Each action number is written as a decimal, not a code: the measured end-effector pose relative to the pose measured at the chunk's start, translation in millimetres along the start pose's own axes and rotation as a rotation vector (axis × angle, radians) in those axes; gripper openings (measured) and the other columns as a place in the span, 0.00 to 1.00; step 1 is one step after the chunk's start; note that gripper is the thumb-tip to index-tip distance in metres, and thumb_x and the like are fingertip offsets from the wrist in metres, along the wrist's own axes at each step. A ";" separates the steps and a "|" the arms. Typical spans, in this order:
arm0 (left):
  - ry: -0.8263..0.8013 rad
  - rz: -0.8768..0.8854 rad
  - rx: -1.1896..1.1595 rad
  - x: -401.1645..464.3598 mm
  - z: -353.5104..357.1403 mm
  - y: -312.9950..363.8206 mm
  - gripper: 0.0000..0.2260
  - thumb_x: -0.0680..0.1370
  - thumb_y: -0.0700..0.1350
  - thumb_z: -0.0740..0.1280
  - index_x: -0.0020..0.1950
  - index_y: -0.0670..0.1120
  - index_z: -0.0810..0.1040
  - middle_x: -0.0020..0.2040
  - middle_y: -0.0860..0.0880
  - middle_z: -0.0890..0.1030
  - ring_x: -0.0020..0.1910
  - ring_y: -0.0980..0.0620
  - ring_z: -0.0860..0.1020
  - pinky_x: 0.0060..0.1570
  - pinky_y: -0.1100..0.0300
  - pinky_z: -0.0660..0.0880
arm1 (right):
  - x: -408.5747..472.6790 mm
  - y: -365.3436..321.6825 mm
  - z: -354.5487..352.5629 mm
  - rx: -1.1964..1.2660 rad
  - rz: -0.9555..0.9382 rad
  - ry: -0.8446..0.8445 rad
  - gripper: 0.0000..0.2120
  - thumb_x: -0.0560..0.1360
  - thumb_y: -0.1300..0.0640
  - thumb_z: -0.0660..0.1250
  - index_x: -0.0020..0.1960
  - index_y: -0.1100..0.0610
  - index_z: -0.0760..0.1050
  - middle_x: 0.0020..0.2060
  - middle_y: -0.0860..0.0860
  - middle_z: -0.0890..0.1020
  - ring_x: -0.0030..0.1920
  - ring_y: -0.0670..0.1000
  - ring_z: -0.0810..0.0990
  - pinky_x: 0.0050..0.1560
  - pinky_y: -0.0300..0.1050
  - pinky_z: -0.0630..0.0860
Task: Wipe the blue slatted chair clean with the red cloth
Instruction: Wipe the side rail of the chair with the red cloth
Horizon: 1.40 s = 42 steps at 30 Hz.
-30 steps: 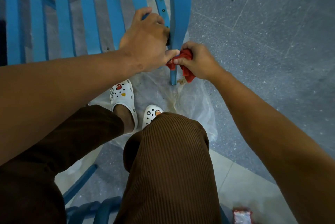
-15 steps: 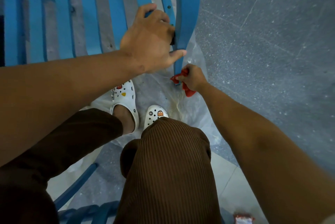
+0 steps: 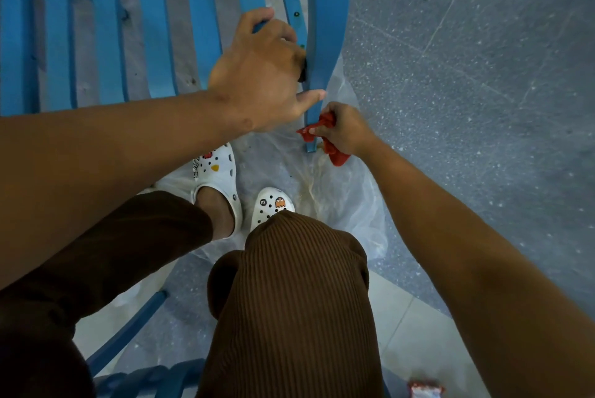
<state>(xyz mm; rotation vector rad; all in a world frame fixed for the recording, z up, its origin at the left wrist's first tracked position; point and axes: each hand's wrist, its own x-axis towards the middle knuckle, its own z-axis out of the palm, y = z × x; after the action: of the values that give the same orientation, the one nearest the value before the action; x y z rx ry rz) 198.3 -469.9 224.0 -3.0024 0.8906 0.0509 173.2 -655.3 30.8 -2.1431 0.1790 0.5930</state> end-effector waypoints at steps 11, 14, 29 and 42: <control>0.074 0.032 -0.027 3.6 9.1 -3.7 0.23 0.78 0.66 0.62 0.53 0.50 0.86 0.56 0.47 0.83 0.67 0.51 0.62 0.73 0.52 0.54 | 10.0 26.3 52.9 0.044 0.350 -0.001 0.09 0.76 0.54 0.74 0.45 0.52 0.73 0.29 0.45 0.85 0.26 0.51 0.80 0.30 0.43 0.78; 0.023 0.023 -0.019 2.9 7.4 -3.0 0.25 0.79 0.68 0.59 0.55 0.51 0.85 0.58 0.47 0.82 0.69 0.50 0.63 0.74 0.50 0.53 | 7.0 20.0 47.5 0.015 0.325 -0.012 0.08 0.76 0.53 0.74 0.45 0.51 0.75 0.33 0.48 0.86 0.27 0.51 0.82 0.32 0.46 0.82; -0.048 0.059 -0.005 4.9 4.2 -2.1 0.24 0.79 0.67 0.54 0.54 0.55 0.84 0.52 0.56 0.84 0.69 0.49 0.70 0.75 0.47 0.55 | 7.6 13.1 38.9 -0.134 0.228 -0.039 0.05 0.79 0.49 0.68 0.49 0.50 0.77 0.36 0.45 0.86 0.26 0.49 0.83 0.26 0.40 0.76; -0.087 0.077 0.040 6.7 7.0 -4.6 0.26 0.80 0.68 0.51 0.56 0.56 0.83 0.54 0.57 0.84 0.69 0.50 0.70 0.75 0.47 0.56 | 2.7 6.6 40.7 -0.118 0.315 -0.045 0.06 0.78 0.48 0.68 0.47 0.50 0.78 0.38 0.52 0.86 0.29 0.54 0.85 0.26 0.51 0.82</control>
<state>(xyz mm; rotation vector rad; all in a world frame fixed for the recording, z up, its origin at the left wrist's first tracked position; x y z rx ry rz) 206.2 -469.6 216.8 -2.9035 0.9853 0.1603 159.1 -626.8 4.4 -2.2299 0.4735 0.8504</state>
